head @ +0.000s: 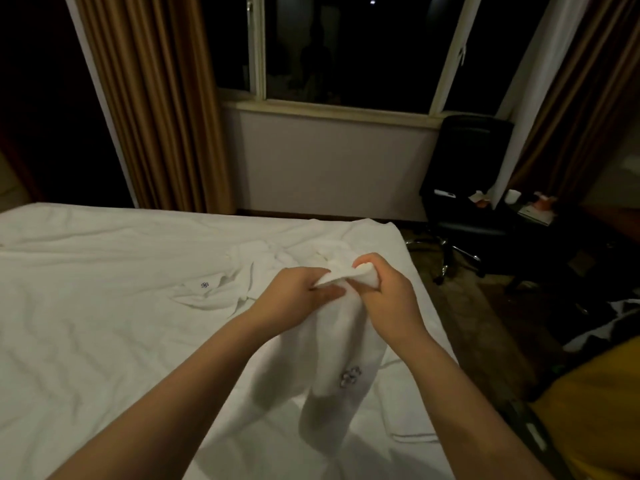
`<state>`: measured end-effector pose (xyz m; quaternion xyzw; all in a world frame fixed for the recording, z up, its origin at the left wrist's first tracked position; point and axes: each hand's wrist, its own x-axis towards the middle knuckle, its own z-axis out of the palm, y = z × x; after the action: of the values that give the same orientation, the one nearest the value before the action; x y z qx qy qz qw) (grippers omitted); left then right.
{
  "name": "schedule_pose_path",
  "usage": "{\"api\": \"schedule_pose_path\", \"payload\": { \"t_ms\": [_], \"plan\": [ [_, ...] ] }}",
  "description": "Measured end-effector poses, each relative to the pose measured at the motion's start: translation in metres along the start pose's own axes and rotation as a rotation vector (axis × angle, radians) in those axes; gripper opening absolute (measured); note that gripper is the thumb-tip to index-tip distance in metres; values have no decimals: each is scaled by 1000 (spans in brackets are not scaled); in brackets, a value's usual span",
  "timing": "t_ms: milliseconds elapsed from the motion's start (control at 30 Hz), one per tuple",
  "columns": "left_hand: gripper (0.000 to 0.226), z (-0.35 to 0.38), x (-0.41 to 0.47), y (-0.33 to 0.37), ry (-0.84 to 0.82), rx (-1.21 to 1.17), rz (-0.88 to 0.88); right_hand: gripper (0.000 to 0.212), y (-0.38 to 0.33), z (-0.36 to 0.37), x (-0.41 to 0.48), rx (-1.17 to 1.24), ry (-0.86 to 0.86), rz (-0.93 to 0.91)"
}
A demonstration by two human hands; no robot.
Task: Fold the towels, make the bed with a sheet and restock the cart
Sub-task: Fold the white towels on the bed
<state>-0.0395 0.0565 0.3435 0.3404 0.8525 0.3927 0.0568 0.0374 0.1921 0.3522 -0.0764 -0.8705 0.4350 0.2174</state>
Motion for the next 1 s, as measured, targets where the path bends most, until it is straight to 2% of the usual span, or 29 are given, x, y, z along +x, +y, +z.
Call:
{"api": "schedule_pose_path", "payload": {
  "t_ms": [100, 200, 333, 400, 433, 533, 567, 600, 633, 667, 700, 733, 800, 900, 1000],
  "plan": [
    [31, 1, -6, -18, 15, -14, -119, 9, -3, -15, 4, 99, 234, 30],
    [36, 3, -20, -46, 55, -11, -245, 5, -6, -42, 15, 227, 484, 167],
    [26, -1, -27, -47, 102, -11, -272, 9, 3, -67, 18, 107, 542, 177],
    [19, -6, -22, -30, 116, -20, -247, 13, 3, -69, 17, 26, 434, 176],
    [16, -7, -19, -20, 110, -28, -227, 18, 2, -67, 16, -13, 315, 165],
    [12, -9, -5, 11, 54, 40, -120, 58, -12, -48, 7, -156, -273, 83],
    [14, -9, -2, 22, 32, 83, -88, 64, -16, -37, 5, -187, -443, 56],
    [19, -8, 1, 30, 21, 111, -77, 57, -18, -26, 5, -216, -520, 39],
    [27, -9, 3, 35, 17, 126, -72, 41, -19, -19, 7, -273, -513, 40],
    [29, -10, 5, 36, 27, 110, -76, 24, -22, -15, 11, -377, -470, 51],
    [24, -10, 4, 33, 38, 67, -73, 16, -25, -16, 14, -504, -404, 64],
    [17, -12, 2, 28, 46, 20, -76, 21, -26, -19, 17, -582, -331, 71],
    [7, -10, -4, 13, -2, 46, -88, 23, -21, -31, 17, -441, -108, 93],
    [10, -5, -15, -10, -26, 82, -158, 28, -5, -57, 17, -151, 304, 111],
    [19, -9, -20, -25, -23, 83, -248, 31, 6, -80, 23, -50, 522, 193]
  ]
}}
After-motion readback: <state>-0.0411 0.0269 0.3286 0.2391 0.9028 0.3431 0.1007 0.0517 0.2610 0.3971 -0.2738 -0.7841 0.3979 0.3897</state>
